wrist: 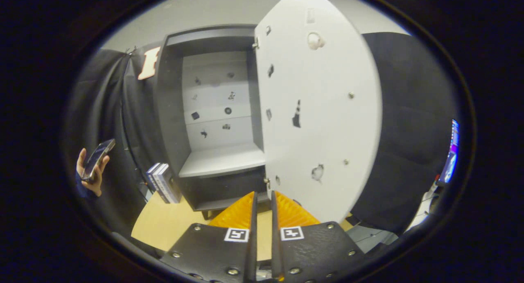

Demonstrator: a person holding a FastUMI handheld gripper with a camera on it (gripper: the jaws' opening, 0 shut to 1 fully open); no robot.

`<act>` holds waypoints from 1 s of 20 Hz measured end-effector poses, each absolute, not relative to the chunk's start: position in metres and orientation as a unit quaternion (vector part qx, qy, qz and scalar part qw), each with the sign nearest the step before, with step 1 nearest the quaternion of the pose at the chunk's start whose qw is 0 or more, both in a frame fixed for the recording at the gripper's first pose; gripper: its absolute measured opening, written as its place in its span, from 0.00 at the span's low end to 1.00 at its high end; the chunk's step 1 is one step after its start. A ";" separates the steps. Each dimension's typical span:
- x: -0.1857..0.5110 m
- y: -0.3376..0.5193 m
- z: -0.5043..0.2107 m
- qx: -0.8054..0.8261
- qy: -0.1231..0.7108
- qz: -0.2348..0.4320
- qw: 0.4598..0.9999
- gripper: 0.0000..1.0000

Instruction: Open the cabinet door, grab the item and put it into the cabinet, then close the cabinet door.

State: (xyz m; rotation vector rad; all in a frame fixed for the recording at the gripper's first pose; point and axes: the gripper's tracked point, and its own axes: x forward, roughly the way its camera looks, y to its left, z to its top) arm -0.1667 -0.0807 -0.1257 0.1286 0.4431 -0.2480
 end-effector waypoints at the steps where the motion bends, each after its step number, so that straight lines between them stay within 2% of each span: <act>1: -0.161 -0.073 -0.139 0.063 0.228 -0.110 0.965 0.26; 2: -0.156 -0.063 -0.153 0.061 0.240 -0.092 0.965 0.27; 5: -0.152 -0.036 -0.202 0.054 0.282 -0.044 0.957 0.65; 6: -0.152 -0.025 -0.222 0.057 0.300 -0.024 0.952 0.66; 7: -0.153 -0.018 -0.244 0.056 0.319 -0.012 0.946 0.74; 9: -0.154 -0.006 -0.281 0.052 0.351 0.016 0.935 0.78; 16: -0.140 0.005 -0.431 -0.005 0.452 0.063 0.890 0.78; 20: -0.138 0.006 -0.485 -0.015 0.499 0.085 0.862 0.79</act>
